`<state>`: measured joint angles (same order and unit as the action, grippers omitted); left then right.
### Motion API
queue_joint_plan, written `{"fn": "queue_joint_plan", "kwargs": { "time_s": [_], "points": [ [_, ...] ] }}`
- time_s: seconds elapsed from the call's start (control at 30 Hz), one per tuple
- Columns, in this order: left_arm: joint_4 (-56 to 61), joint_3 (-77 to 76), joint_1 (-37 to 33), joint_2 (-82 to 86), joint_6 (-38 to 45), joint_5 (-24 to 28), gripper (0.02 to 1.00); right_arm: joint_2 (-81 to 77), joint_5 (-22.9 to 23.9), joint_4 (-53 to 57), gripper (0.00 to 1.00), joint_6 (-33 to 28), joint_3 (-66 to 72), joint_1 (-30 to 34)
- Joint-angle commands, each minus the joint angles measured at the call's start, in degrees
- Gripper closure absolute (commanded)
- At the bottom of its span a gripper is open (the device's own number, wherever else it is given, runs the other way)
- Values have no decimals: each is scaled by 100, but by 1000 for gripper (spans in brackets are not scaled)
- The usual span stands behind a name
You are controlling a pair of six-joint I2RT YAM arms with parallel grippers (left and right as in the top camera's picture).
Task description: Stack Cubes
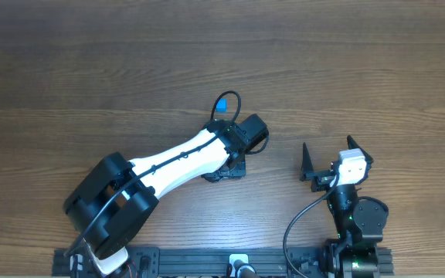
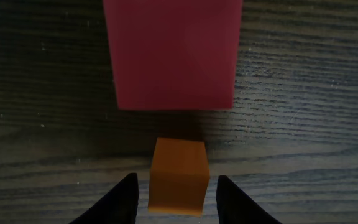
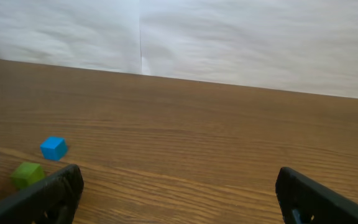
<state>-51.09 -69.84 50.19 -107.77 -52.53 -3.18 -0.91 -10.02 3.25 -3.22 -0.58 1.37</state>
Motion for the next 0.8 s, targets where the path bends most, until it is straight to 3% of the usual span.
{"fn": "queue_joint_plan", "kwargs": {
  "time_s": [0.03,0.8],
  "points": [
    [33,63,-4,-24,-42,63,621,52,0,26,9,-7,26,15],
    [55,63,-4,-79,-44,83,643,52,0,26,7,-7,28,15]
  ]
}}
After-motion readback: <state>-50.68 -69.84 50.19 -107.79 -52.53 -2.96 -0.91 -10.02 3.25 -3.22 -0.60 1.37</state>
